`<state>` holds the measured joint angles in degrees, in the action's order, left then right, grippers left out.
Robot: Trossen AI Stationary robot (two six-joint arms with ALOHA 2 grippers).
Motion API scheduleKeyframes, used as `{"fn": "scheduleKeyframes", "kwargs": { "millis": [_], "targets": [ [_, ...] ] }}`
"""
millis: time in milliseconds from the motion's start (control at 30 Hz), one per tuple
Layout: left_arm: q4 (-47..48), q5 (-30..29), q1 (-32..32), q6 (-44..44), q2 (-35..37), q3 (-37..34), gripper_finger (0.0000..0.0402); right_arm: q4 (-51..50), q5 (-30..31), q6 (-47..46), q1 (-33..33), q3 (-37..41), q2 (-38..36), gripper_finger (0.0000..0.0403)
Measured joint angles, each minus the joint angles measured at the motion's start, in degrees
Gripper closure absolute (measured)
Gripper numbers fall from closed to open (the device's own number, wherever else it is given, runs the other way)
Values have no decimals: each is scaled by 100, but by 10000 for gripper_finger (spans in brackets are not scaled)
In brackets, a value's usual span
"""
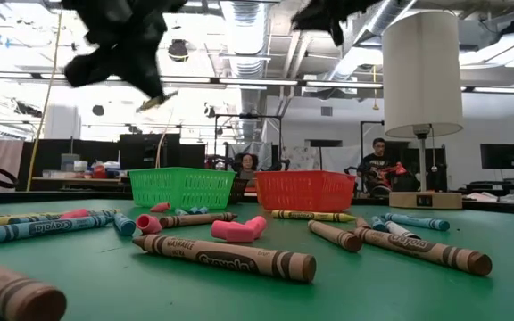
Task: Sort crayons
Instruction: Put the yellow crayon into the bin
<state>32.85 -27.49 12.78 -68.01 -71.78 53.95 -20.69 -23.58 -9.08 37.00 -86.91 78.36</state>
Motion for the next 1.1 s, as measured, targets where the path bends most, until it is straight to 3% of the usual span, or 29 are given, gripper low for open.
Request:
{"fn": "scheduleKeyframes", "kwargs": {
  "millis": [167,300,600,733,867,1100],
  "targets": [
    [-1171,-1040,-347,1541,674,4,397,-32,-527,-163,-143,0,-46,304],
    [-2202,-1135,-665,2872,1012,5,397,-39,-597,-204,-460,0,79,265],
    [-3410,134,-1407,4363,1108,9,397,693,-517,-248,-1329,2,674,164],
    [-3568,628,-1681,4547,1021,9,397,1230,-445,-257,-1595,4,906,158],
    [-3858,1134,-1901,4829,976,9,397,1400,65,-138,-1777,7,919,162],
    [-4322,1530,-2075,5028,880,11,397,1804,357,-245,-1855,6,914,163]
  ]
}}
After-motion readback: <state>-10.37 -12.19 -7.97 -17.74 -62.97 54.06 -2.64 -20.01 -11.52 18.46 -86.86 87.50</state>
